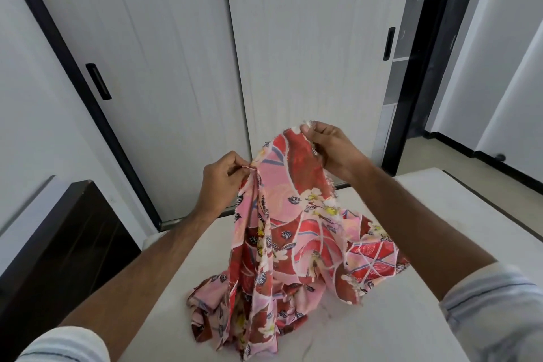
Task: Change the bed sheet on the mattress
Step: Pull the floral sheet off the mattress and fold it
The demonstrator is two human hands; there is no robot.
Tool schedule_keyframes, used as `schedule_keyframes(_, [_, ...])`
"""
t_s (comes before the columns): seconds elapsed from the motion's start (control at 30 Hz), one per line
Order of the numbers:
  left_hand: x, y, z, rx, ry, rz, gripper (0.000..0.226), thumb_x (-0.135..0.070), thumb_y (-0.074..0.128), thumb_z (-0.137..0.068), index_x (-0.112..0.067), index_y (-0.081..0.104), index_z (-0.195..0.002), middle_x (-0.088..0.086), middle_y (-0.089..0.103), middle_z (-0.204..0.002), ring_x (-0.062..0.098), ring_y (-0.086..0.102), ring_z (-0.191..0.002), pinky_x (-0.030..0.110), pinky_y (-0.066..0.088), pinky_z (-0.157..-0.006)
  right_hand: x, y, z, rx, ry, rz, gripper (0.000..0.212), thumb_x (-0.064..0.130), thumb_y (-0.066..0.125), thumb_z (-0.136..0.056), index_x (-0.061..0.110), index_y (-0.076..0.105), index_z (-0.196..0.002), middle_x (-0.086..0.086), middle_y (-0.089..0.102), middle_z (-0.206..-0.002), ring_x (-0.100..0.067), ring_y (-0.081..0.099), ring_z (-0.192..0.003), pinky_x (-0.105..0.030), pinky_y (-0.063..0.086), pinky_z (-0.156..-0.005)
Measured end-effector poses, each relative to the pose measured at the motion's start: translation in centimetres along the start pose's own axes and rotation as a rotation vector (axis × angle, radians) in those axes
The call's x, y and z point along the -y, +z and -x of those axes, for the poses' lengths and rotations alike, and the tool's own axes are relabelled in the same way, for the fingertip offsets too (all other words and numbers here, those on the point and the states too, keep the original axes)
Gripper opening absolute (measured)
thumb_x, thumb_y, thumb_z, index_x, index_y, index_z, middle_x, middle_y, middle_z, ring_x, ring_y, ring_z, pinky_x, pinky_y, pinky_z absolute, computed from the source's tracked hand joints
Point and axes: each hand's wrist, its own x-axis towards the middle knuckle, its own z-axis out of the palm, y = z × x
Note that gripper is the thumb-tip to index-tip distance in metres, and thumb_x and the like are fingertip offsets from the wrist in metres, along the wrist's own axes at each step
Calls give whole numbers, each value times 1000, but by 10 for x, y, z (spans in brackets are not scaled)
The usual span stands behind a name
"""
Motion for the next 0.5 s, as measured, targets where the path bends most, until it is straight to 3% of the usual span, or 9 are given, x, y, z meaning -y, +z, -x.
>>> schedule_keyframes(0.13, [0,-6,0,-41,123,-91,12,-2,78,-84,0,72,-94,0,74,-95,9,69,-83,23,58,-75,0,2,-20,-319,-39,402,24,24,74,-91,4,65,-82,-3,56,-61,-12,51,-45,-21,40,-39])
schedule_keyframes(0.27, [-7,-8,1,-49,150,-105,12,-2,79,-83,-5,70,-90,-4,72,-88,6,68,-81,18,55,-73,-4,5,-39,-567,-102,612,17,22,76,-88,6,73,-88,0,68,-75,-12,63,-63,-21,48,-43])
schedule_keyframes(0.37, [-13,-3,0,4,-36,55,10,-4,71,-91,-13,67,-91,-6,73,-84,7,70,-79,21,55,-72,-9,16,-47,-521,-127,768,9,24,79,-84,16,75,-83,6,70,-76,-9,65,-69,-19,50,-55])
schedule_keyframes(0.43, [-14,2,0,50,-108,103,13,-4,64,-96,-16,69,-95,-14,71,-85,4,66,-79,20,50,-72,-15,27,-48,-384,-84,825,8,23,81,-81,17,77,-80,6,72,-73,-10,67,-69,-25,55,-66])
schedule_keyframes(0.5, [-15,6,4,77,-146,131,18,-4,60,-98,-19,70,-95,-17,71,-86,3,66,-84,19,49,-77,-23,40,-43,-212,-4,790,12,20,82,-81,10,80,-85,-6,75,-76,-17,69,-68,-34,61,-68])
